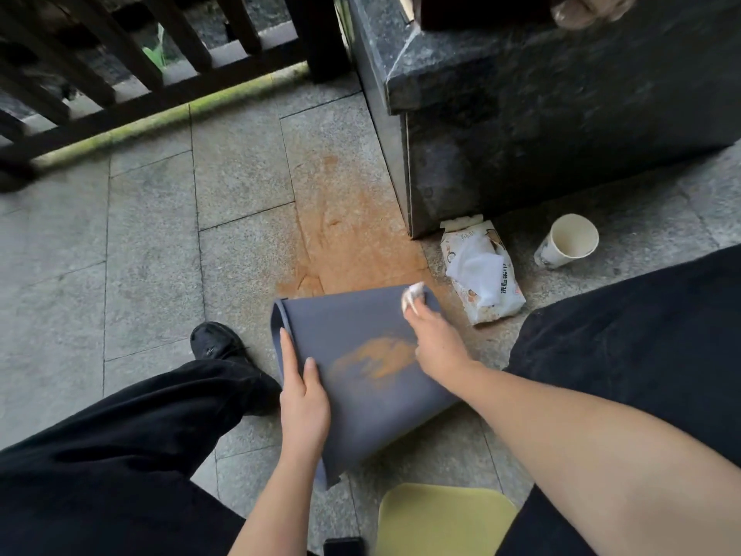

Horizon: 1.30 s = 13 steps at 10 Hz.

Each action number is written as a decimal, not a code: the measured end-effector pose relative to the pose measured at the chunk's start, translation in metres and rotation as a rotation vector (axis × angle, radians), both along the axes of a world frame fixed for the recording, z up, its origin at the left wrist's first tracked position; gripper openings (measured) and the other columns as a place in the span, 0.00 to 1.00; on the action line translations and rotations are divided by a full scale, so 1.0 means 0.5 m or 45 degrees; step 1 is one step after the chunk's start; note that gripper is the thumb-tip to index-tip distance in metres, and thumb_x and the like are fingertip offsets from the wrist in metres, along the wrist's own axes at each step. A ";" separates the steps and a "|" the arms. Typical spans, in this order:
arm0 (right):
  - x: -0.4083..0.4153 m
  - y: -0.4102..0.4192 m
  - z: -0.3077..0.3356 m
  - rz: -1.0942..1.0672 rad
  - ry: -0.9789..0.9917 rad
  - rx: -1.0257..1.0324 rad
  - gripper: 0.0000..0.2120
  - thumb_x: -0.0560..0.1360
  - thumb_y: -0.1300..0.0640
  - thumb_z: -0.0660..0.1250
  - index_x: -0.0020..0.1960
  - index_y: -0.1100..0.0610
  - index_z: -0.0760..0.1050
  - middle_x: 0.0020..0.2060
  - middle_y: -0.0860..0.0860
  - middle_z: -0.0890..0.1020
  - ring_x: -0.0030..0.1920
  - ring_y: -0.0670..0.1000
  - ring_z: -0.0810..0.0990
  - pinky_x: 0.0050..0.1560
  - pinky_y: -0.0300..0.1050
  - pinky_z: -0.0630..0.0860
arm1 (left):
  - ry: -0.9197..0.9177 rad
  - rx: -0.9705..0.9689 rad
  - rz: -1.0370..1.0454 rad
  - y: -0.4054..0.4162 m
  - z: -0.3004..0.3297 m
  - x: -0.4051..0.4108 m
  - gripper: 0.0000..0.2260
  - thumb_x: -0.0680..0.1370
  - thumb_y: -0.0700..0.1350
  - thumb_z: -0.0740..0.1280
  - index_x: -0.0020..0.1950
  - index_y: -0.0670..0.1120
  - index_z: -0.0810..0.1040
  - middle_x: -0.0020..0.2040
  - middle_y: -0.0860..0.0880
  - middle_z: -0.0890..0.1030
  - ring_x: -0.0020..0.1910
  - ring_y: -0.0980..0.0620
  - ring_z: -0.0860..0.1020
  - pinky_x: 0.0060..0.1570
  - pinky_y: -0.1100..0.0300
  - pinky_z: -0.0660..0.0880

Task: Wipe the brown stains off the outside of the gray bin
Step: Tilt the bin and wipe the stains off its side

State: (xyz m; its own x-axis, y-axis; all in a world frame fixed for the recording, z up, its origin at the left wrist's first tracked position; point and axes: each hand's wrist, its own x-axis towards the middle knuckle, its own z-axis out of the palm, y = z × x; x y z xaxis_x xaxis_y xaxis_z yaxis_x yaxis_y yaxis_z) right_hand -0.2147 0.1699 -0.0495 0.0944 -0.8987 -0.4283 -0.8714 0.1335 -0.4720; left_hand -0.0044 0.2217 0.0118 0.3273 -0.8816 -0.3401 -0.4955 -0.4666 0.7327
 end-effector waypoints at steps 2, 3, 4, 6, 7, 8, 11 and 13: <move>-0.020 -0.062 0.052 -1.252 -1.029 0.345 0.13 0.79 0.63 0.61 0.38 0.59 0.77 0.33 0.59 0.76 0.32 0.54 0.75 0.30 0.46 0.68 | -0.076 -0.005 -0.038 -0.006 0.016 -0.016 0.26 0.85 0.51 0.56 0.75 0.74 0.50 0.58 0.69 0.69 0.51 0.71 0.66 0.53 0.65 0.63; -0.043 -0.074 0.113 -1.493 -1.641 0.639 0.13 0.79 0.69 0.56 0.47 0.63 0.79 0.33 0.57 0.80 0.30 0.51 0.76 0.26 0.37 0.69 | -0.062 -0.055 -0.035 0.000 0.025 -0.024 0.26 0.85 0.49 0.56 0.78 0.70 0.51 0.47 0.66 0.71 0.42 0.73 0.73 0.41 0.78 0.64; -0.056 -0.058 0.165 -1.282 -1.875 0.789 0.22 0.72 0.74 0.51 0.57 0.68 0.80 0.47 0.62 0.83 0.39 0.54 0.81 0.35 0.40 0.81 | -0.052 -0.072 -0.032 0.005 0.035 -0.027 0.26 0.85 0.49 0.57 0.78 0.69 0.52 0.41 0.65 0.69 0.36 0.76 0.73 0.38 0.81 0.64; -0.037 -0.019 0.214 -0.947 -1.740 1.062 0.22 0.75 0.71 0.50 0.57 0.67 0.81 0.48 0.64 0.82 0.42 0.55 0.80 0.39 0.43 0.83 | -0.045 -0.063 -0.115 0.030 0.051 -0.033 0.27 0.84 0.51 0.56 0.75 0.75 0.48 0.36 0.59 0.76 0.34 0.70 0.75 0.33 0.71 0.65; -0.021 -0.002 0.201 -0.851 -1.562 1.114 0.24 0.74 0.72 0.47 0.63 0.68 0.75 0.48 0.64 0.80 0.44 0.56 0.79 0.40 0.44 0.82 | -0.054 -0.074 -0.204 0.051 0.054 -0.033 0.27 0.84 0.52 0.56 0.74 0.77 0.46 0.33 0.49 0.79 0.32 0.58 0.77 0.33 0.64 0.69; -0.008 0.008 0.166 -0.908 -1.268 0.977 0.15 0.77 0.71 0.54 0.55 0.69 0.78 0.43 0.63 0.79 0.36 0.54 0.77 0.38 0.46 0.78 | -0.052 -0.061 -0.256 0.068 0.065 -0.039 0.28 0.84 0.52 0.56 0.73 0.78 0.45 0.34 0.45 0.81 0.32 0.51 0.78 0.40 0.51 0.76; 0.023 0.022 0.117 -0.788 -0.452 0.275 0.09 0.72 0.66 0.68 0.52 0.61 0.82 0.43 0.58 0.83 0.46 0.59 0.82 0.43 0.50 0.78 | -0.064 -0.041 -0.280 0.075 0.075 -0.055 0.27 0.84 0.54 0.55 0.72 0.79 0.44 0.38 0.44 0.83 0.36 0.47 0.81 0.44 0.42 0.78; 0.055 0.054 0.122 -0.721 -0.093 0.070 0.09 0.76 0.60 0.60 0.53 0.52 0.77 0.50 0.54 0.81 0.51 0.59 0.79 0.47 0.47 0.74 | -0.082 -0.061 -0.243 0.074 0.080 -0.065 0.27 0.84 0.54 0.55 0.72 0.79 0.45 0.34 0.44 0.82 0.33 0.47 0.80 0.40 0.43 0.78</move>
